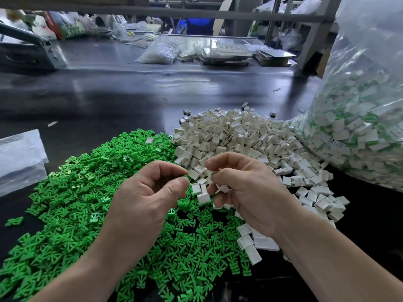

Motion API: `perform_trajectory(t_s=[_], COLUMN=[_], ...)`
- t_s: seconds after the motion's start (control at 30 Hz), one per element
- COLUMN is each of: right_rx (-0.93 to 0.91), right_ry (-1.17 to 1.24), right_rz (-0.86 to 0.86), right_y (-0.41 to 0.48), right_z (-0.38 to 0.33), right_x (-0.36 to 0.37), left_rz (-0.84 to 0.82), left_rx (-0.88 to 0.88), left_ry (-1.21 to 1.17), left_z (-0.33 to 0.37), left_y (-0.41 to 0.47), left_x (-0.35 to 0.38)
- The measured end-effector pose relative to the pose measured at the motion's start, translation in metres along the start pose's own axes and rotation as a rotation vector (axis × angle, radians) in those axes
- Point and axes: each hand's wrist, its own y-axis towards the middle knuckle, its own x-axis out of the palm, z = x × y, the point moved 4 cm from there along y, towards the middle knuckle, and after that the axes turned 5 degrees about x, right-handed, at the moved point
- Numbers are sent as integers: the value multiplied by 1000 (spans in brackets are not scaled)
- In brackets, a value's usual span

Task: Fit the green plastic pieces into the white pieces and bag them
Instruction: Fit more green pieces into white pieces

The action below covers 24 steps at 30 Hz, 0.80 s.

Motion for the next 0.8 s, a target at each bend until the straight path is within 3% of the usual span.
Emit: perform_trajectory(t_s=[0.37, 0.8], right_rx=[-78, -121], right_ry=[-134, -344], right_rz=[9, -97], right_y=[-4, -14], right_z=[-2, 3], right_x=[3, 16], left_rz=[-37, -44], left_rx=[-228, -159], left_ry=[-592, -560], left_z=[-8, -4], left_y=[5, 3], left_x=[3, 5])
